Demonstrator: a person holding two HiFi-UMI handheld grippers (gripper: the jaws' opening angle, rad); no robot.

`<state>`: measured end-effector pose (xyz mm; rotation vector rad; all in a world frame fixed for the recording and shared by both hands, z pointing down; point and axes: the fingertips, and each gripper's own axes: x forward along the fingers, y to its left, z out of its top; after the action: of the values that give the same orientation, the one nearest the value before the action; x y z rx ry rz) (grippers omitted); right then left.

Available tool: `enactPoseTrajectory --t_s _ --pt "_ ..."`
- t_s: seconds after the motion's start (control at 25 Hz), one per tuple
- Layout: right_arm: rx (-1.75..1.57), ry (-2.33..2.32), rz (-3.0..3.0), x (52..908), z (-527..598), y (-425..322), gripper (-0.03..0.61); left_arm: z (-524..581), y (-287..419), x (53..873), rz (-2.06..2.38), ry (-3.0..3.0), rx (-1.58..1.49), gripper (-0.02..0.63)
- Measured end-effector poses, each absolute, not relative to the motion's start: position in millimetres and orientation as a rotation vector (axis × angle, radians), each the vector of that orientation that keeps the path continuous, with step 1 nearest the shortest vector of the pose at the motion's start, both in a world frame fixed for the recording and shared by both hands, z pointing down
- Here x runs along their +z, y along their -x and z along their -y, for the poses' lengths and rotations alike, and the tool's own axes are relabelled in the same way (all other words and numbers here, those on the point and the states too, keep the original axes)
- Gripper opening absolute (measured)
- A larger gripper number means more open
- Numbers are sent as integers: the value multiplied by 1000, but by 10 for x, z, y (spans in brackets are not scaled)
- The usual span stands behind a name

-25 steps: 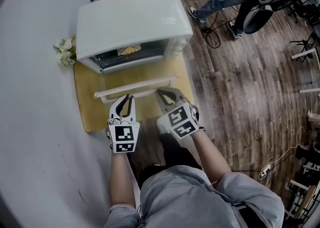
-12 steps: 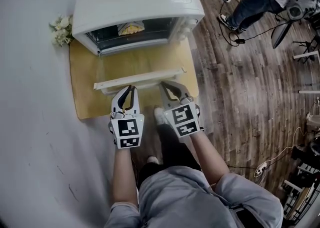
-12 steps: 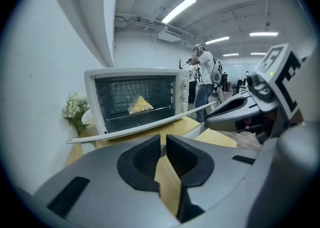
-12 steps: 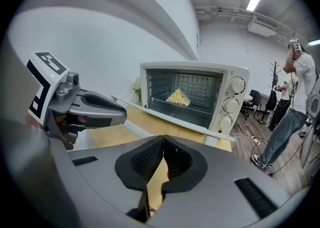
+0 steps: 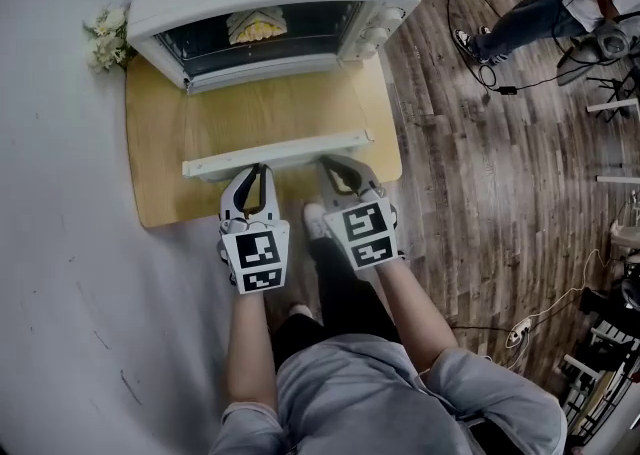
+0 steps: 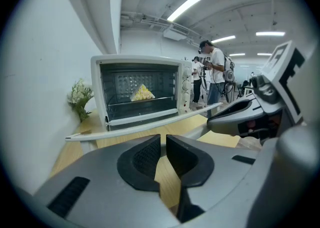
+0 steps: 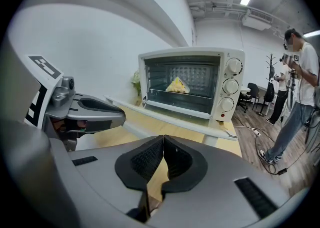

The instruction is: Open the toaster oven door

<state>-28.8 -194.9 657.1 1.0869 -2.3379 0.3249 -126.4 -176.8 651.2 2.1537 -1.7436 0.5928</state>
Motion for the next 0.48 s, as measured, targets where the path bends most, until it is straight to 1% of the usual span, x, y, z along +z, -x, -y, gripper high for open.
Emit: enactPoseTrajectory --t_s 0.36,0.48 --pt "324 -1077 2335 6835 1892 286 2 1754 1249 6763 1766 -2157 605 34" --pt "328 -1081 2335 6921 1882 284 2 1756 1240 6848 1772 -2140 582 23"
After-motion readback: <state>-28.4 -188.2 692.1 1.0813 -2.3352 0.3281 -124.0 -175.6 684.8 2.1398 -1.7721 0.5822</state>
